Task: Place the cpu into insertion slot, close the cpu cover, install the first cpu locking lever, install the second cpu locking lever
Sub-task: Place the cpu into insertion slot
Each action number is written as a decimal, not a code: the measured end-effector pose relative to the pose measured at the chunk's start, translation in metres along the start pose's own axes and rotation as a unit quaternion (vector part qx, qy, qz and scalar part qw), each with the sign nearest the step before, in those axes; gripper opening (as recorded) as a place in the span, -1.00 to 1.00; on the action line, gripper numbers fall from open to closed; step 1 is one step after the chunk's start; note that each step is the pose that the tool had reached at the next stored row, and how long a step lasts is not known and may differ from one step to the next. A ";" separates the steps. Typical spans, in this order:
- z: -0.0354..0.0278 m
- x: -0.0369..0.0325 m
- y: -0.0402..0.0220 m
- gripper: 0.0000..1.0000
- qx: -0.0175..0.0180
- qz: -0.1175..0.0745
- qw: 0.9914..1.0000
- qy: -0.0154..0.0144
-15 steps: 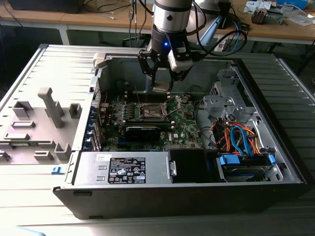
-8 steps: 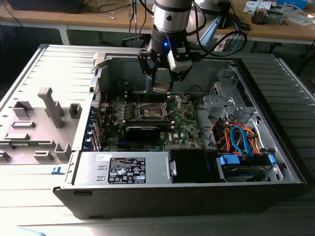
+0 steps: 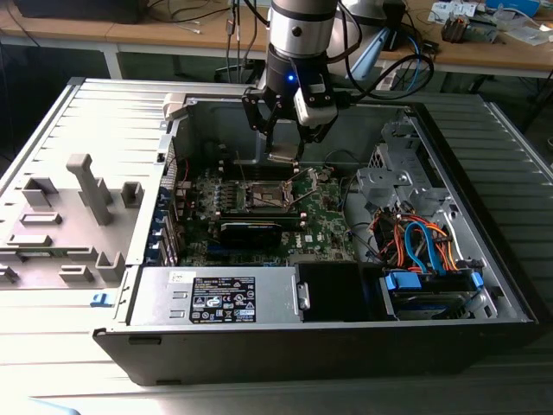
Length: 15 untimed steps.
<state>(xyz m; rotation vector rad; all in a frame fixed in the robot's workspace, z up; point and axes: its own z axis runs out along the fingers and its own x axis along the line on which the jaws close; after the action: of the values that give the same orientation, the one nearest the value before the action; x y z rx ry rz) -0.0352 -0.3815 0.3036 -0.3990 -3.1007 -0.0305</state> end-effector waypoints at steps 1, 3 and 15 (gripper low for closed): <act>0.0000 0.0000 0.0000 0.09 0.000 0.001 1.000 0.000; 0.0000 0.0000 0.0000 0.09 0.000 0.002 1.000 0.000; 0.0001 0.0000 0.0000 0.09 0.000 0.006 1.000 0.000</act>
<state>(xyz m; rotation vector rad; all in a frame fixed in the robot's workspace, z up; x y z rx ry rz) -0.0352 -0.3815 0.3035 -0.4181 -3.0983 -0.0307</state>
